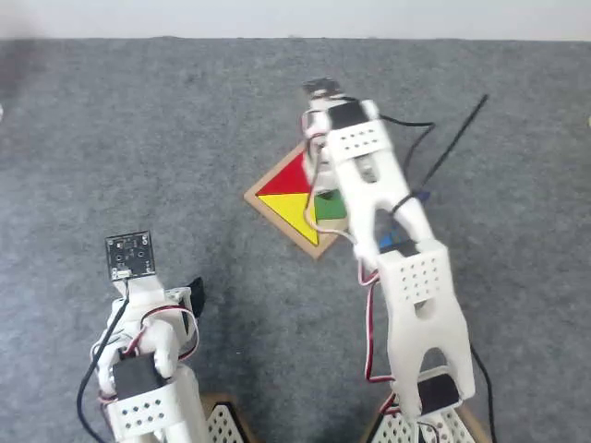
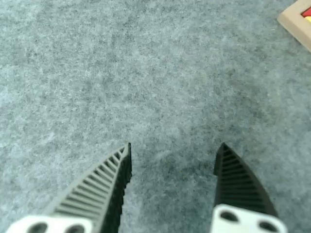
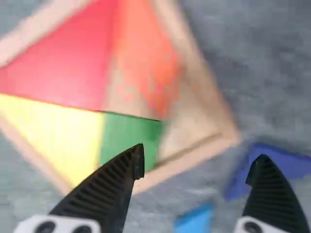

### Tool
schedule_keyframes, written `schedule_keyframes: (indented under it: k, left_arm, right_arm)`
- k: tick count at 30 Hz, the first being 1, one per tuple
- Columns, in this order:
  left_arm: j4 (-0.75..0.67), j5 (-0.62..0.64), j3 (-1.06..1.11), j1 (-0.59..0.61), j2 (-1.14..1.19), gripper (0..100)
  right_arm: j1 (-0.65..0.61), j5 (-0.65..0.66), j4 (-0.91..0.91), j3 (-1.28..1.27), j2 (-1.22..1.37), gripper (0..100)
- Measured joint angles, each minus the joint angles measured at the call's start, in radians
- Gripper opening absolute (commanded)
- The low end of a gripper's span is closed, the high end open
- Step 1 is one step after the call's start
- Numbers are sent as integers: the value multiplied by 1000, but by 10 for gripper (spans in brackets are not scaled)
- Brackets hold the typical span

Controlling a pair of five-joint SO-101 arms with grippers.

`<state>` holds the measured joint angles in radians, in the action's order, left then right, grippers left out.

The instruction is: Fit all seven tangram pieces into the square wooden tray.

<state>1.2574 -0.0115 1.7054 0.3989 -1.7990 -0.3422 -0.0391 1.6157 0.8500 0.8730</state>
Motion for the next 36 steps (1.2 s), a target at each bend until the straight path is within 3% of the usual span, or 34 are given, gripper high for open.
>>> schedule_keyframes:
  k: [4,7,12,18,21,24,28,36]
  left_arm:
    - [0,0,0,0,0,271]
    - [0,0,0,0,0,271]
    - [0,0,0,0,0,271]
    - [0,0,0,0,0,271]
    - [0,0,0,0,0,271]
    - [0,0,0,0,0,271]
    - [0,0,0,0,0,271]
    - [0,0,0,0,0,271]
  right_arm:
    - [140,64,9,0,-9,340]
    - [226,161,81,25,-54,279]
    - [252,287,138,21,-199,180]
    - [275,408,133,-226,-328,298]
    - [307,434,46,-416,-371,322]
    - [305,396,-107,-609,-417,322]
    - [252,239,-330,-795,-445,322]
    - [226,34,-427,-796,-460,322]
